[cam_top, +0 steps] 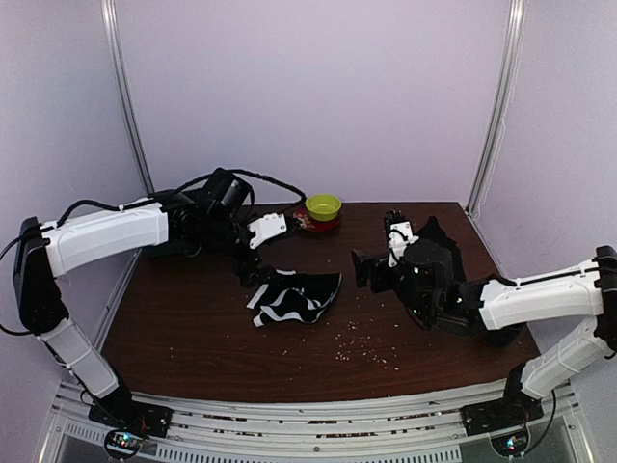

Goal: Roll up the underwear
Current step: Pick up the underwear from the center of the board.

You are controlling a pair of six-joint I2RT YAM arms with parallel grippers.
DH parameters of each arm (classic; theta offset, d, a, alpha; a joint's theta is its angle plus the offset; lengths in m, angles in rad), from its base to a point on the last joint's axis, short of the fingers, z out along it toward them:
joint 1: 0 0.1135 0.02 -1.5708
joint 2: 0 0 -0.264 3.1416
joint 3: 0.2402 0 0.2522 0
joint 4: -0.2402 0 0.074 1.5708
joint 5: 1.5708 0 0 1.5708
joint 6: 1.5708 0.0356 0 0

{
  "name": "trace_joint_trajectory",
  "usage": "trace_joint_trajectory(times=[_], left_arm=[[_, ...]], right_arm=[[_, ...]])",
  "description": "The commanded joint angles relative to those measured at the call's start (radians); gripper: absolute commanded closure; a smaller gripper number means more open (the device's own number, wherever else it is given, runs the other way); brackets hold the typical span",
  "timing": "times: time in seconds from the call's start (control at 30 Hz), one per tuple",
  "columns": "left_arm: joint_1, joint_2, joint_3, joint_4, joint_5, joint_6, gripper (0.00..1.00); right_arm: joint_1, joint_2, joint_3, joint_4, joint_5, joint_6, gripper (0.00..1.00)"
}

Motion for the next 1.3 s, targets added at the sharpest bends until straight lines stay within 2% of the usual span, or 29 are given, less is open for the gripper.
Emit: trace_joint_trajectory(times=[0.0,0.13,0.3,0.43,0.73,1.03,1.17,1.27], left_arm=[[0.088,0.123,0.084,0.107,-0.023,-0.114,0.02],[0.172,0.181,0.083,0.179,0.012,-0.136,0.02],[0.234,0.135,-0.093,0.348,0.062,-0.153,0.02],[0.246,0.092,-0.194,0.444,0.066,-0.152,0.02],[0.251,-0.006,-0.285,0.525,0.086,-0.163,0.02],[0.252,-0.029,-0.317,0.554,0.072,-0.163,0.02],[0.251,-0.031,-0.324,0.561,0.07,-0.162,0.02],[0.252,-0.033,-0.326,0.565,0.072,-0.162,0.02]], right_arm=[[-0.175,0.123,0.117,-0.17,-0.263,0.291,0.01],[-0.256,0.316,0.252,-0.21,-0.349,0.366,0.07],[-0.289,0.55,0.426,-0.24,-0.519,0.416,0.13],[-0.291,0.66,0.5,-0.221,-0.599,0.455,0.15],[-0.29,0.706,0.483,-0.156,-0.665,0.505,0.25],[-0.294,0.746,0.491,-0.124,-0.699,0.534,0.43],[-0.294,0.753,0.501,-0.136,-0.666,0.531,0.53],[-0.298,0.752,0.515,-0.134,-0.66,0.522,0.72]])
